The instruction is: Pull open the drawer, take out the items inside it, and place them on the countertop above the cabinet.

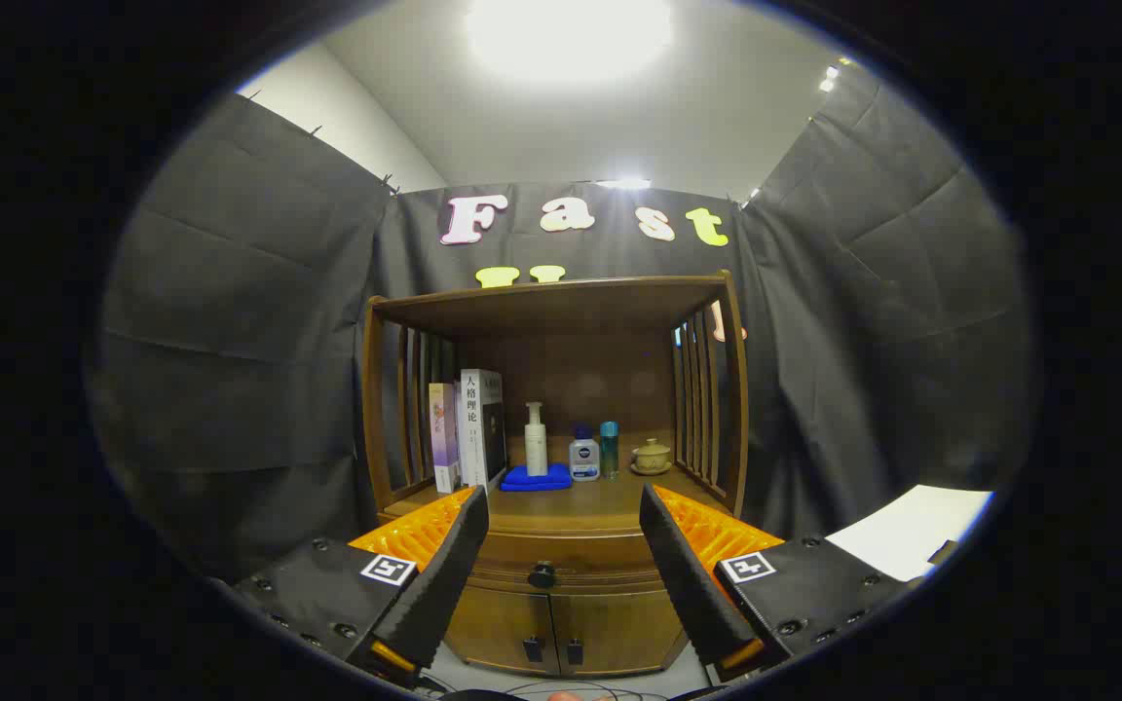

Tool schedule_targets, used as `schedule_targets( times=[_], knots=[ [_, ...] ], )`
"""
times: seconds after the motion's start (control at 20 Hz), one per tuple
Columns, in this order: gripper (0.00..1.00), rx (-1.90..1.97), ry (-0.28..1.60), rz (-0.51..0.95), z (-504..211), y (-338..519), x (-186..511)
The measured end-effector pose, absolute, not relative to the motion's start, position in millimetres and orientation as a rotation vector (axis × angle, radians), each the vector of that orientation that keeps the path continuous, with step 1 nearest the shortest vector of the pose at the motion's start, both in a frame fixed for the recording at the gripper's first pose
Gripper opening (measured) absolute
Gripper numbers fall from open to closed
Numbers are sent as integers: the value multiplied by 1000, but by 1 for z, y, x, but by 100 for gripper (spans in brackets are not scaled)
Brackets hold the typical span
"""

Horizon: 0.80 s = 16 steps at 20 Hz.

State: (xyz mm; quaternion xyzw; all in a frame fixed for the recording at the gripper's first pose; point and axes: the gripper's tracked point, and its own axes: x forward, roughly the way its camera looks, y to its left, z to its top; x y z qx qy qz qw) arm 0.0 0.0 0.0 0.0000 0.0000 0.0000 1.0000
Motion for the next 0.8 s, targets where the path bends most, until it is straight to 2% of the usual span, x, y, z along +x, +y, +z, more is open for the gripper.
schedule_targets(
  times=[0.8],
  knots=[
    [98,34,65,3,-33,6,17]
  ],
)
